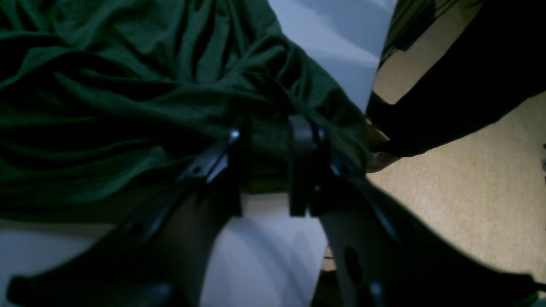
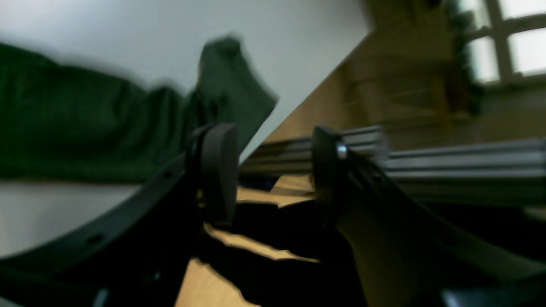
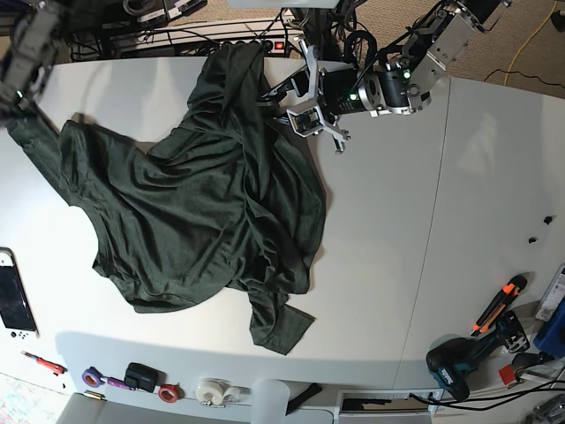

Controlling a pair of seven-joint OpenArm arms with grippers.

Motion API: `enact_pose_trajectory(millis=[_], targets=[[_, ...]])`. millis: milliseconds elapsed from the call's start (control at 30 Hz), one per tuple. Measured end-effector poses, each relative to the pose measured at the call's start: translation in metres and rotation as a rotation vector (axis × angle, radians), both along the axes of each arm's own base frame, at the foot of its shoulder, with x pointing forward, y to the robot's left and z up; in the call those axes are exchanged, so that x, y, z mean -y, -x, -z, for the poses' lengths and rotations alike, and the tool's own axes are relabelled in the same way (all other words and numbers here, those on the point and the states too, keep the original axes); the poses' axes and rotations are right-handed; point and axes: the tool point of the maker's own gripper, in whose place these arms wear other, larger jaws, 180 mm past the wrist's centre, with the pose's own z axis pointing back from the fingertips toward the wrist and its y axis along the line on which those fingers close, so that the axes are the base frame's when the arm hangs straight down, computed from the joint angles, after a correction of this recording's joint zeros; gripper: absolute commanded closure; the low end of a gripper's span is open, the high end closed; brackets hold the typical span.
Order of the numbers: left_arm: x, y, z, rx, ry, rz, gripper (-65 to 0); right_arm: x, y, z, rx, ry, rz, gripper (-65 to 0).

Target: Layout the t-shirt on the table in an organized manner, then fold the t-shirt properly

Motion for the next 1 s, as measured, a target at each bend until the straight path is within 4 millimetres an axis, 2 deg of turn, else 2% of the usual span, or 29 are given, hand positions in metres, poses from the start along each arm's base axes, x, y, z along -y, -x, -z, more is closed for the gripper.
enact_pose_trajectory(millis=[67,167,367,433,467,500,600,633,767,1000], targets=[[0.000,0.000,0.000,0.001,0.001,0.000,-16.0,-0.002,-0.002,0.008,0.025,-0.052,-0.071,-27.7],[0.000,0.000,0.000,0.001,0.001,0.000,-16.0,0.006,-0.004,0.025,0.064,-0.072,-0.113,-27.7],[0.000,0.000,0.000,0.001,0.002,0.000,-16.0,0.019,0.016,0.089,0.037,-0.224,0.005,-27.7],[0.000,0.000,0.000,0.001,0.002,0.000,-19.5,0.021,0.018,0.106,0.043,-0.255,0.039,-27.6],[0.000,0.000,0.000,0.002,-0.004,0.000,-23.0,0.024,0.018,0.109,0.044,-0.257,0.053,-27.1],[0.000,0.000,0.001,0.003,-0.006,0.001,-26.0,0.028,0.017,0.111,0.039,-0.264,0.059,-23.9],[-0.004,-0.006,0.005,0.019,-0.036,-0.027,-27.2,0.026,0.011,0.120,0.020,-0.311,0.040,-2.0],[-0.005,-0.009,0.007,0.022,-0.047,-0.048,-27.2,0.025,0.010,0.121,0.020,-0.321,0.045,0.0],[-0.005,-0.012,0.011,0.021,-0.068,-0.091,-27.2,0.023,0.013,0.121,0.008,-0.329,0.059,0.0],[0.015,0.013,0.024,0.013,-0.116,-0.080,-27.2,0.012,0.018,0.125,-0.078,-0.414,0.041,0.0]])
